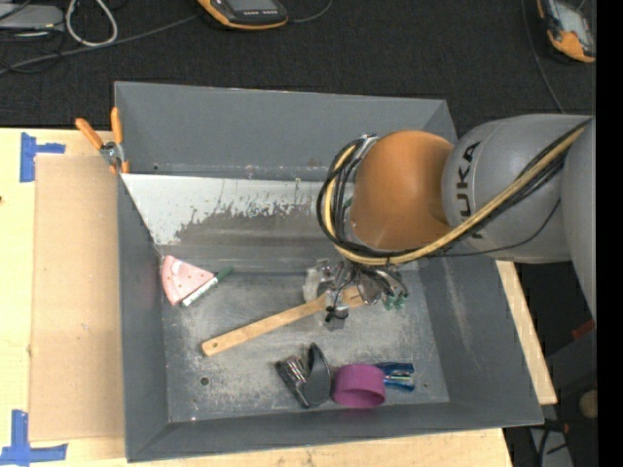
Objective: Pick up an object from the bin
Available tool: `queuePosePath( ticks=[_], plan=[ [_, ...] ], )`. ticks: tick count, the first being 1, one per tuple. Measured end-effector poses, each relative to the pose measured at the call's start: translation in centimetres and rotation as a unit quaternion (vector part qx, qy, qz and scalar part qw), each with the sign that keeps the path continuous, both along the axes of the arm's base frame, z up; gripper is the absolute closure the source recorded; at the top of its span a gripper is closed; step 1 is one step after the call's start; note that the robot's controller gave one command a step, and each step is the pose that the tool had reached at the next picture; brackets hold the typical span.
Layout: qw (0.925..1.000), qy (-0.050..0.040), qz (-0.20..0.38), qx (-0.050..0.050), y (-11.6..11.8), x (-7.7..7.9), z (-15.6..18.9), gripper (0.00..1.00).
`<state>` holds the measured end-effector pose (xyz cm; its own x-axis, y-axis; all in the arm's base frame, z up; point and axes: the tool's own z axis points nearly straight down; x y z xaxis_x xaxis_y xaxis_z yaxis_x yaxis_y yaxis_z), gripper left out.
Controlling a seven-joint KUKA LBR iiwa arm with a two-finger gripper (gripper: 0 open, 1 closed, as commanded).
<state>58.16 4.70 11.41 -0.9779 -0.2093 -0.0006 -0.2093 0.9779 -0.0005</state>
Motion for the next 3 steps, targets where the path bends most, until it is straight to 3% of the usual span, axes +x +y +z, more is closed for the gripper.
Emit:
queuePosePath(
  ticks=[1,2,3],
  plan=[
    [1.0,-0.0015,-0.001,0.0,0.0,0.1,1.5,1.0],
    [1.0,0.0034,-0.001,0.0,0.1,-0.2,3.2,1.0],
    [1.0,0.0029,-0.001,0.0,0.1,-0.1,6.7,1.0]
  ],
)
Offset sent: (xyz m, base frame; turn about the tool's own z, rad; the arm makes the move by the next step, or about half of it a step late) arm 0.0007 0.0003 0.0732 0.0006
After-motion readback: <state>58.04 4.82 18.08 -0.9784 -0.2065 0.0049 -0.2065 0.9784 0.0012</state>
